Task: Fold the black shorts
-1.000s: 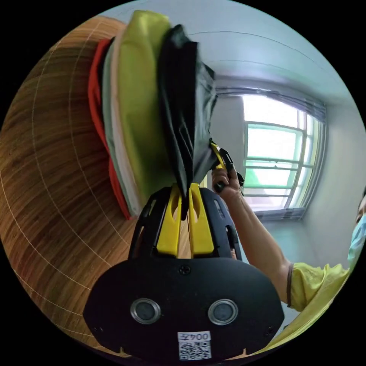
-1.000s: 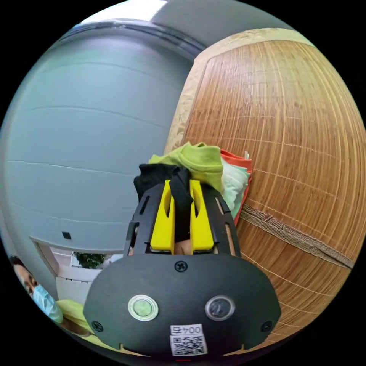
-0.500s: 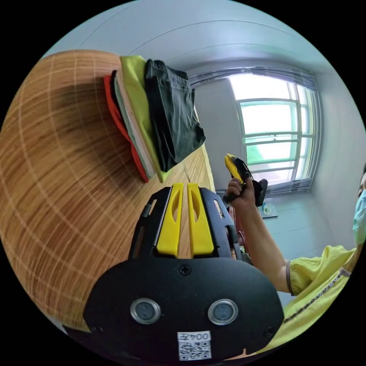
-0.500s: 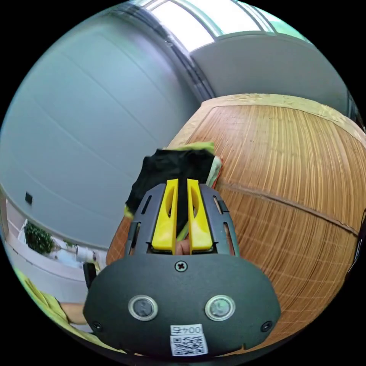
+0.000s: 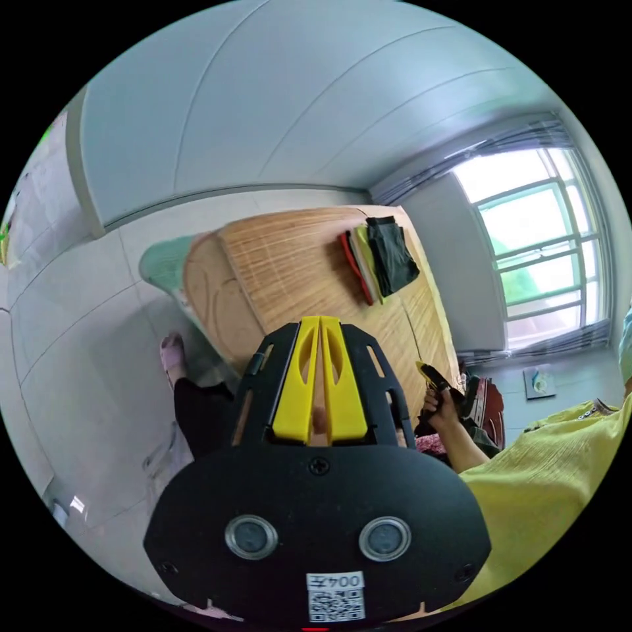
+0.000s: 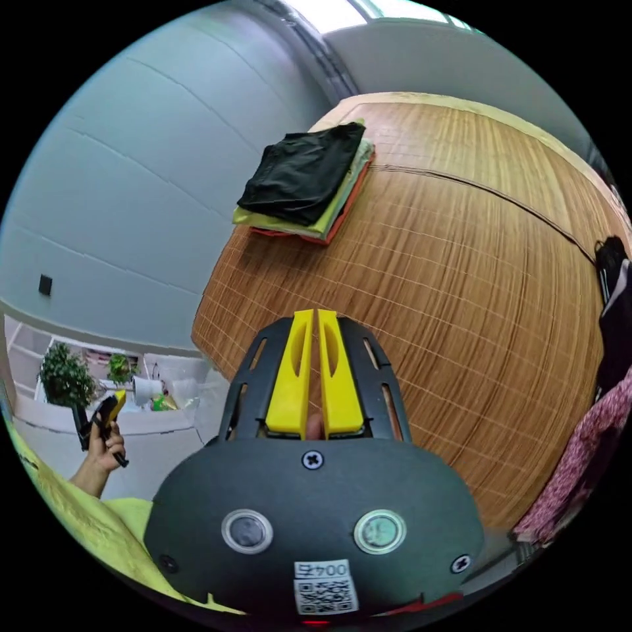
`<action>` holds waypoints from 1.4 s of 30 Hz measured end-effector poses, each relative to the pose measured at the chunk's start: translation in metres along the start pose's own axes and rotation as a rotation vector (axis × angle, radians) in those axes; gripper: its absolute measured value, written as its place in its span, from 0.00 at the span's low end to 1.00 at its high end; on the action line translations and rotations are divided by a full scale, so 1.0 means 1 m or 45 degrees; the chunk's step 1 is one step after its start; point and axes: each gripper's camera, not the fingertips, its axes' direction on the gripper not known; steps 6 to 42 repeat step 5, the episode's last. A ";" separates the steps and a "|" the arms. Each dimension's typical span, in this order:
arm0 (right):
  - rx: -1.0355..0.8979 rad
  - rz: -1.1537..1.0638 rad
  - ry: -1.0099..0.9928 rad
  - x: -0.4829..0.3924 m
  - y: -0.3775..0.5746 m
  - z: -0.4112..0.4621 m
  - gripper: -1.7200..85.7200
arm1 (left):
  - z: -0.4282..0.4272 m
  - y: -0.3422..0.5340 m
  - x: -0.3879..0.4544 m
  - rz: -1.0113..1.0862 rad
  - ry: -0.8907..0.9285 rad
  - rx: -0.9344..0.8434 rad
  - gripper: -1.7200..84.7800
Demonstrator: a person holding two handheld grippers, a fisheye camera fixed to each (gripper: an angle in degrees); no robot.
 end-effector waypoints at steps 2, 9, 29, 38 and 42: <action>0.036 0.043 0.045 -0.028 -0.010 0.004 0.03 | -0.008 -0.026 -0.021 0.015 0.013 -0.013 0.02; 0.091 0.117 0.107 -0.074 -0.024 0.027 0.03 | 0.003 -0.097 -0.049 0.143 0.087 -0.112 0.03; 0.091 0.117 0.107 -0.074 -0.024 0.027 0.03 | 0.003 -0.097 -0.049 0.143 0.087 -0.112 0.03; 0.091 0.117 0.107 -0.074 -0.024 0.027 0.03 | 0.003 -0.097 -0.049 0.143 0.087 -0.112 0.03; 0.091 0.117 0.107 -0.074 -0.024 0.027 0.03 | 0.003 -0.097 -0.049 0.143 0.087 -0.112 0.03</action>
